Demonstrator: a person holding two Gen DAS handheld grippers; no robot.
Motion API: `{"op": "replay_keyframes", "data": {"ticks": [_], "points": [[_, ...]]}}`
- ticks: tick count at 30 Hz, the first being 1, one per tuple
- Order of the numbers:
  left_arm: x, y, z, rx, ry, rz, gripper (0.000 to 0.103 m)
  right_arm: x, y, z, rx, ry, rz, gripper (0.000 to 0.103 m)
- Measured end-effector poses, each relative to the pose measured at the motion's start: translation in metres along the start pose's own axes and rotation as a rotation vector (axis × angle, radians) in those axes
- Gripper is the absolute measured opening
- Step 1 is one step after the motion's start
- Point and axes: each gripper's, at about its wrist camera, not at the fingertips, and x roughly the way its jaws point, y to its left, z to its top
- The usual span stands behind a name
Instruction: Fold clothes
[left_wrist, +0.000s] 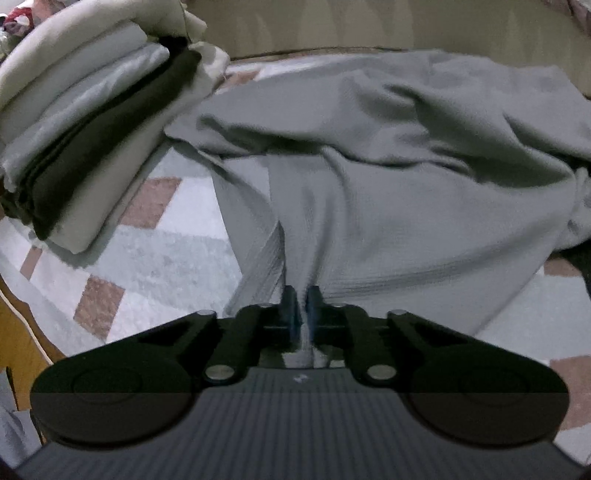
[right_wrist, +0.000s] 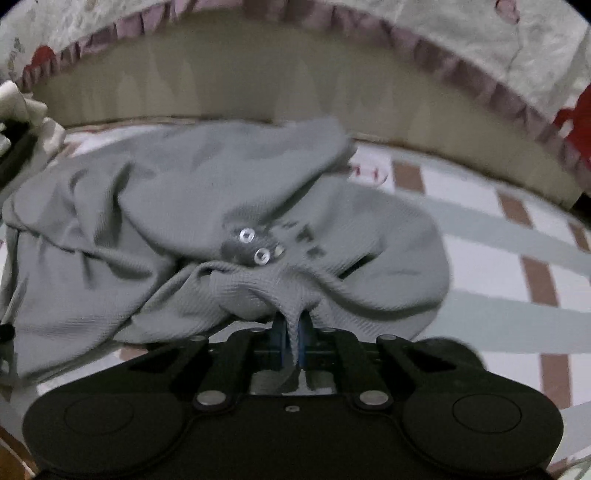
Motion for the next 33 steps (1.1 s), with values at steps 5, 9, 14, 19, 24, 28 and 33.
{"op": "replay_keyframes", "data": {"ticks": [5,9,14,19,24,28,33], "points": [[-0.020,0.013,0.005,-0.010,-0.122,0.111,0.003,-0.027,-0.008,0.006,-0.068,-0.084,-0.055,0.006],[-0.031,0.036,0.010,-0.082,-0.168,0.149,0.003,-0.043,-0.012,0.007,-0.110,-0.127,-0.099,0.006],[-0.034,0.046,0.013,-0.119,-0.181,0.180,0.003,-0.053,-0.015,-0.003,-0.104,-0.134,-0.144,0.005],[-0.042,0.038,0.015,-0.069,-0.217,0.206,0.003,-0.046,0.000,-0.013,-0.298,-0.115,-0.354,0.004],[-0.049,0.023,0.016,0.048,-0.223,0.094,0.003,-0.052,-0.021,-0.003,-0.171,-0.102,-0.244,0.002],[-0.051,0.018,0.019,0.065,-0.234,0.088,0.003,-0.054,-0.030,-0.003,-0.102,-0.105,-0.192,0.001],[-0.057,0.039,0.025,0.043,-0.238,0.114,0.003,-0.061,-0.046,0.004,-0.031,-0.100,-0.073,0.001]]}}
